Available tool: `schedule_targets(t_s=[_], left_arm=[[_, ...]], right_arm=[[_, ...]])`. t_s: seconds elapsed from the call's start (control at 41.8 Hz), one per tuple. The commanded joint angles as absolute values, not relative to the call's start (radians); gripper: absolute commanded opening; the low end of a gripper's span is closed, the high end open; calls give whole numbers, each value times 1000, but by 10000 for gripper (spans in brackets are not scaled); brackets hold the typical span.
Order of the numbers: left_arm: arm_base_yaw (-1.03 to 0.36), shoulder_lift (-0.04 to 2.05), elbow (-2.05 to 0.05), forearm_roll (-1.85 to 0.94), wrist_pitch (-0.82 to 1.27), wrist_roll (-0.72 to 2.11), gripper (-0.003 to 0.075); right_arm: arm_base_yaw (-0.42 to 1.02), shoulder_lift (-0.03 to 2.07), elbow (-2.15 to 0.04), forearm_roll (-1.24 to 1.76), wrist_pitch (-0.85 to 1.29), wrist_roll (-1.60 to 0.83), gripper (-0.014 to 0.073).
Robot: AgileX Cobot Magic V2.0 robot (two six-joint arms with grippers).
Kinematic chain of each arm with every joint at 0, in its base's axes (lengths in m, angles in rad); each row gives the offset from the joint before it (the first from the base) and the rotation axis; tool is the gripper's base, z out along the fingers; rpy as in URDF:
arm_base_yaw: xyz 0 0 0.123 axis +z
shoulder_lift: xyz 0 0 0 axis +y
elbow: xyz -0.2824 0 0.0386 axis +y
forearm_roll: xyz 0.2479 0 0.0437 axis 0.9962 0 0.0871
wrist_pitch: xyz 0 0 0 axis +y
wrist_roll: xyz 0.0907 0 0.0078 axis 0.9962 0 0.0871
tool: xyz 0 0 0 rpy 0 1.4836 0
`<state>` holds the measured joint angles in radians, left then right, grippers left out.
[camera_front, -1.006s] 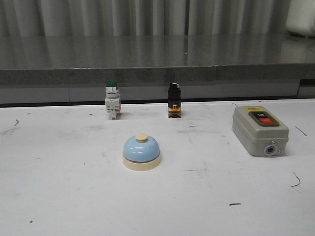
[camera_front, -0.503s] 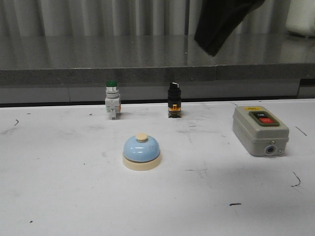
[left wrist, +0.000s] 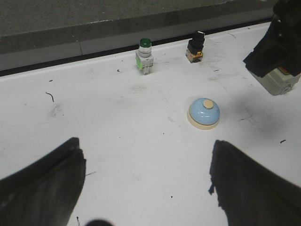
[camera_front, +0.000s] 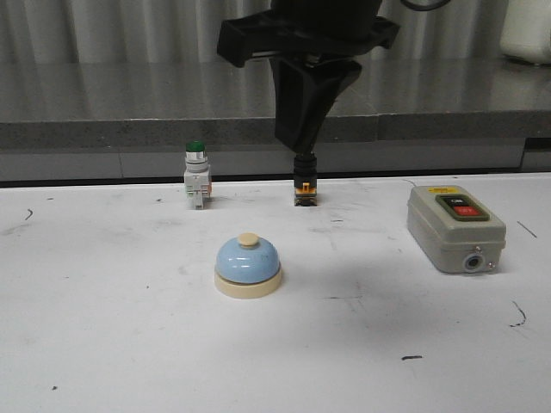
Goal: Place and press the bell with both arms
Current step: 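Move the right gripper over the bell's cream button, then press down on the bell button with the closed right gripper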
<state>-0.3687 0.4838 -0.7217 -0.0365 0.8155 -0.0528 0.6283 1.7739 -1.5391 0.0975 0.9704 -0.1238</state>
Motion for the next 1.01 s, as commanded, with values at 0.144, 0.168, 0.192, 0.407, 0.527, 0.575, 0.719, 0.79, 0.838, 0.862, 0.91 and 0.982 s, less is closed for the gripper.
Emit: schedule_targets(t_s=[0.144, 0.168, 0.192, 0.407, 0.527, 0.575, 0.719, 0.79, 0.838, 0.862, 0.91, 0.982], left_arm=[[-365, 489, -748, -43, 736, -61, 535], [-365, 489, -748, -43, 736, -61, 535], [-365, 489, -748, -43, 736, -61, 535], [-365, 489, -748, -43, 736, -61, 535], [-365, 489, -748, -43, 736, -61, 535], [-365, 489, -748, -43, 736, -61, 535], [-365, 489, -748, -43, 736, -61, 535], [-365, 489, -748, -43, 736, -61, 535], [-365, 489, -748, -43, 736, -61, 535], [-365, 489, -748, -43, 736, -61, 535], [-365, 489, -748, -43, 736, -61, 535], [-365, 489, -748, -43, 736, -61, 535]], right_arm=[[634, 1799, -1647, 94, 979, -135, -68], [634, 1808, -1654, 97, 980, -135, -68], [635, 1815, -1662, 102, 980, -135, -68], [646, 1911, -1718, 124, 968, -135, -68], [646, 1970, -1729, 124, 960, -135, -68], [646, 1998, -1729, 124, 957, -135, -68], [646, 2053, -1731, 120, 958, -136, -68], [646, 2040, -1739, 119, 960, -136, -68], [646, 2021, -1744, 119, 965, -136, -68], [646, 2004, -1744, 119, 964, -136, -68], [646, 1974, -1743, 118, 964, -136, -68], [646, 1937, -1742, 115, 965, -136, -68]])
